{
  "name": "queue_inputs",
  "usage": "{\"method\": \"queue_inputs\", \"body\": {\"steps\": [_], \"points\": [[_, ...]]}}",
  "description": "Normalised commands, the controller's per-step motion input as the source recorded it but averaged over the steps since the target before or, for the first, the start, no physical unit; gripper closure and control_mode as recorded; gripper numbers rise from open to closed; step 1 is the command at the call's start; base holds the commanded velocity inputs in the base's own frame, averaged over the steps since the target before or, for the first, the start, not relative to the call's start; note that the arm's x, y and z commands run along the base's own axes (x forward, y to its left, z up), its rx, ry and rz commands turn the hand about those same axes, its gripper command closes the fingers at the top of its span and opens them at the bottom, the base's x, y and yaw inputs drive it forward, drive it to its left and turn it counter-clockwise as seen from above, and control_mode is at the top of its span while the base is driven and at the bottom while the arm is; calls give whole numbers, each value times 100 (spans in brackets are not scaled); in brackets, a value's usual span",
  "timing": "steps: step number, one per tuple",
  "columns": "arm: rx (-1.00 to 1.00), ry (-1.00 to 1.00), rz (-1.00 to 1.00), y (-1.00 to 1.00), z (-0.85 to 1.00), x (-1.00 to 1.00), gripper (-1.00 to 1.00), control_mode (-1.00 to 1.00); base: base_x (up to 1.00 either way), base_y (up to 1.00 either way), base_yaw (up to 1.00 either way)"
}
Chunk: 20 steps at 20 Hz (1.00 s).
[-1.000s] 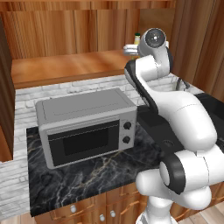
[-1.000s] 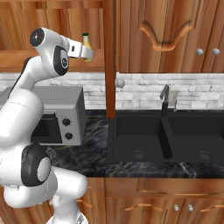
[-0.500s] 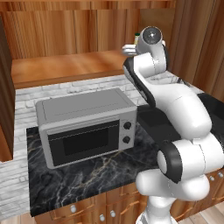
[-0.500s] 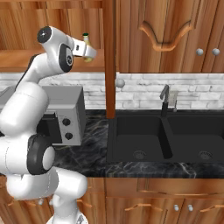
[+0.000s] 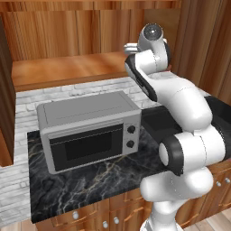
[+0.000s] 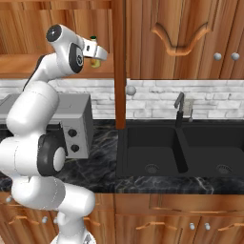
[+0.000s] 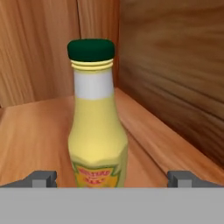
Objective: Move the mayonnaise and mustard from the cabinet to the dining counter.
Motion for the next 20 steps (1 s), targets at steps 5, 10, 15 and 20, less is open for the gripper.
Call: {"method": "queue_inputs", "body": {"steps": [5,10,15,20], "points": [[0,0,0,1,-13,24,-100,-100,0,0,0],[0,0,0,9,-7,27,-100,-100,0,0,0],[0,0,0,3,-7,24,-100,-100,0,0,0],[0,0,0,0,-13,24,100,-100,0,0,0]]}}
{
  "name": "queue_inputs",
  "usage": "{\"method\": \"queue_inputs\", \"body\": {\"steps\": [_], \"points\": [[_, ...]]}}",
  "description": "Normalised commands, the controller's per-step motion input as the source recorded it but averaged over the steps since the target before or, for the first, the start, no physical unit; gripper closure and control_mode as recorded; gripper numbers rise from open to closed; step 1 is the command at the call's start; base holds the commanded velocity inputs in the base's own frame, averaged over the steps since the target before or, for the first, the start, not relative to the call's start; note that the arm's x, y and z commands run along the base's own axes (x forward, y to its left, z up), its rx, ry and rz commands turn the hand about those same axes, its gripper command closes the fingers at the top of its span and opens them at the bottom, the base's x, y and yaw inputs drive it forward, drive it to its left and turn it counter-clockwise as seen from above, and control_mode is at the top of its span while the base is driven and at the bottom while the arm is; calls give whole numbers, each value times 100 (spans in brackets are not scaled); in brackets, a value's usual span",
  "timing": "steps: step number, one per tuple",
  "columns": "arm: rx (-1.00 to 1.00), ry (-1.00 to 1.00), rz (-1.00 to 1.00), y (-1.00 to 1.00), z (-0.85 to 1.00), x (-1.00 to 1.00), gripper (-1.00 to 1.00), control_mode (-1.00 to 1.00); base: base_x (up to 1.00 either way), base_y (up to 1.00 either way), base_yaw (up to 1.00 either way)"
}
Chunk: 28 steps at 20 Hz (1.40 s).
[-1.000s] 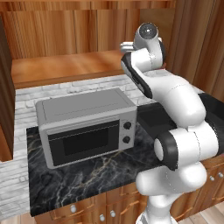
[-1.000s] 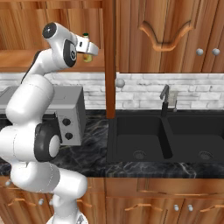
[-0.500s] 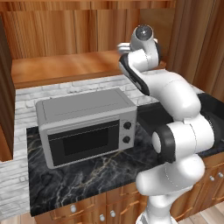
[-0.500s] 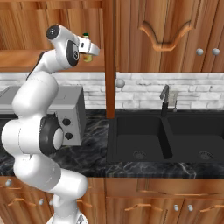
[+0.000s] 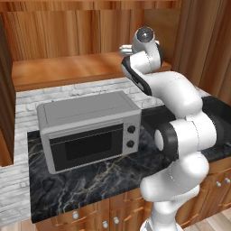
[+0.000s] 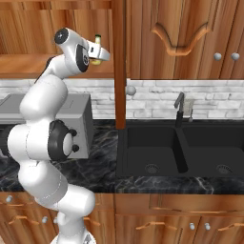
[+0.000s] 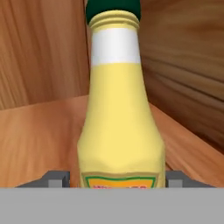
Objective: Move the mayonnaise and mustard from the cabinet to the dining counter.
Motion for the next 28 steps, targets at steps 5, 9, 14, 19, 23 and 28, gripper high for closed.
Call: {"method": "queue_inputs", "body": {"steps": [5,9,14,19,23,28], "points": [[0,0,0,-1,-3,21,100,-100,0,0,0],[0,-5,0,1,0,2,100,-100,0,0,0],[0,-10,0,2,0,-43,100,-100,0,0,0],[-2,-6,0,0,13,-98,100,-100,0,0,0],[-5,-2,0,0,35,-100,100,-100,0,0,0],[-11,-5,14,7,23,-100,100,-100,0,0,0]]}}
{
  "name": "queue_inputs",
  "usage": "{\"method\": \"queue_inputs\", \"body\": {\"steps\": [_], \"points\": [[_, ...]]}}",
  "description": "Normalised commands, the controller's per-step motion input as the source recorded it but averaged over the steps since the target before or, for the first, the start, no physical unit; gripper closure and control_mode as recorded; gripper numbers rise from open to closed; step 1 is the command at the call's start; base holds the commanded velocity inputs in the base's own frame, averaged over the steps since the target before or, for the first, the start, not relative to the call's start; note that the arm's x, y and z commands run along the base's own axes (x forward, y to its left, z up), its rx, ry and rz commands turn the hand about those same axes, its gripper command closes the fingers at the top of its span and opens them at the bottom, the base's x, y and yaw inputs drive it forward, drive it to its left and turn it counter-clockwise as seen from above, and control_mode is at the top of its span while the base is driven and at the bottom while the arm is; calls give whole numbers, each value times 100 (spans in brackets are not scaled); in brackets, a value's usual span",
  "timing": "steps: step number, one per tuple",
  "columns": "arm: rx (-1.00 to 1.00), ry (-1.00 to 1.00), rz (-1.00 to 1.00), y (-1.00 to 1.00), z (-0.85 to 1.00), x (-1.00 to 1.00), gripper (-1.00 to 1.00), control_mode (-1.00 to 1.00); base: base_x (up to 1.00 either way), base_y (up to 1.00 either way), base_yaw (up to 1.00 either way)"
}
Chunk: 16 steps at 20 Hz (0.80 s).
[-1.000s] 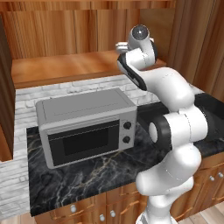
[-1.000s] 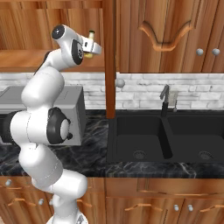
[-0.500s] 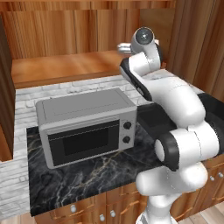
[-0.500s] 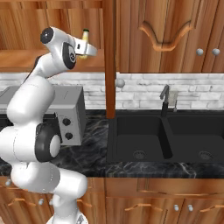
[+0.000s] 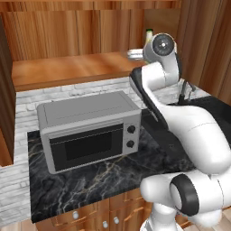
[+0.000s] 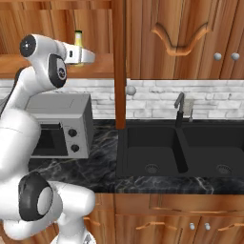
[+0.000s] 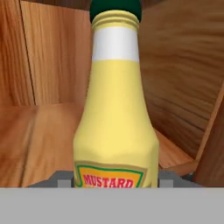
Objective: Move the mayonnaise and mustard from the cabinet to the dining counter.
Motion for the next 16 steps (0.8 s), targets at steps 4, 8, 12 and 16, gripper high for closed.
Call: {"method": "queue_inputs", "body": {"steps": [4,8,12,16], "points": [[-6,-11,21,4,0,-100,100,-100,0,0,0],[0,-18,21,0,0,-100,100,-100,0,0,0],[0,-22,20,0,0,-100,100,-100,0,0,0],[0,-27,11,0,0,-100,100,-100,0,0,0]]}}
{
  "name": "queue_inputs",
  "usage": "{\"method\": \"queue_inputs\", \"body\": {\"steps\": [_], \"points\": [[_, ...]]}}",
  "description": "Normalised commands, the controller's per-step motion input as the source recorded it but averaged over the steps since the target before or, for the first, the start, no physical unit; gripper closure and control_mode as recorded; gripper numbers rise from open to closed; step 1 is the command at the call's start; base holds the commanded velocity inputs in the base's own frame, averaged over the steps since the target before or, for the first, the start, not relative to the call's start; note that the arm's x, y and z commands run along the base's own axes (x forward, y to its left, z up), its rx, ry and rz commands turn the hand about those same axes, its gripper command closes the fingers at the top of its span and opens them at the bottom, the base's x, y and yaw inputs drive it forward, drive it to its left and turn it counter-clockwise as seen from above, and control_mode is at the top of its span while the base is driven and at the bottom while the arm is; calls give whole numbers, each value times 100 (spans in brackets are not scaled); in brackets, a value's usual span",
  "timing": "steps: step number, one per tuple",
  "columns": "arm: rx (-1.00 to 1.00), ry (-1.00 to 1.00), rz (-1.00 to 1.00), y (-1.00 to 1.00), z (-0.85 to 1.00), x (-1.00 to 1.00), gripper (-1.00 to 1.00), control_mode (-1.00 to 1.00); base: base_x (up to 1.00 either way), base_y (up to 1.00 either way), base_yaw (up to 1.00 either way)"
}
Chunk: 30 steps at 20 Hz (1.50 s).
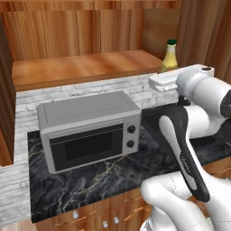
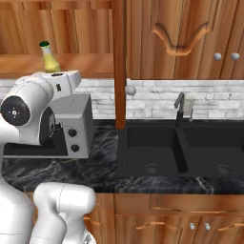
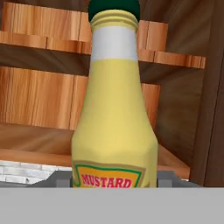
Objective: Move the mayonnaise and mustard from the cabinet to the dining counter.
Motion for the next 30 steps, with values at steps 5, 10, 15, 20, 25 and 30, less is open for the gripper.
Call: {"method": "queue_inputs", "body": {"steps": [5,10,15,20,25,30], "points": [[0,-19,1,0,0,-100,100,-100,0,0,0],[0,-3,0,0,0,-74,100,-100,0,0,0],[0,4,0,0,0,-12,100,-100,0,0,0],[-1,3,0,0,0,0,100,100,-7,0,0],[0,0,0,0,0,0,100,100,-93,13,20],[0,0,0,0,0,0,100,100,-100,50,64]]}}
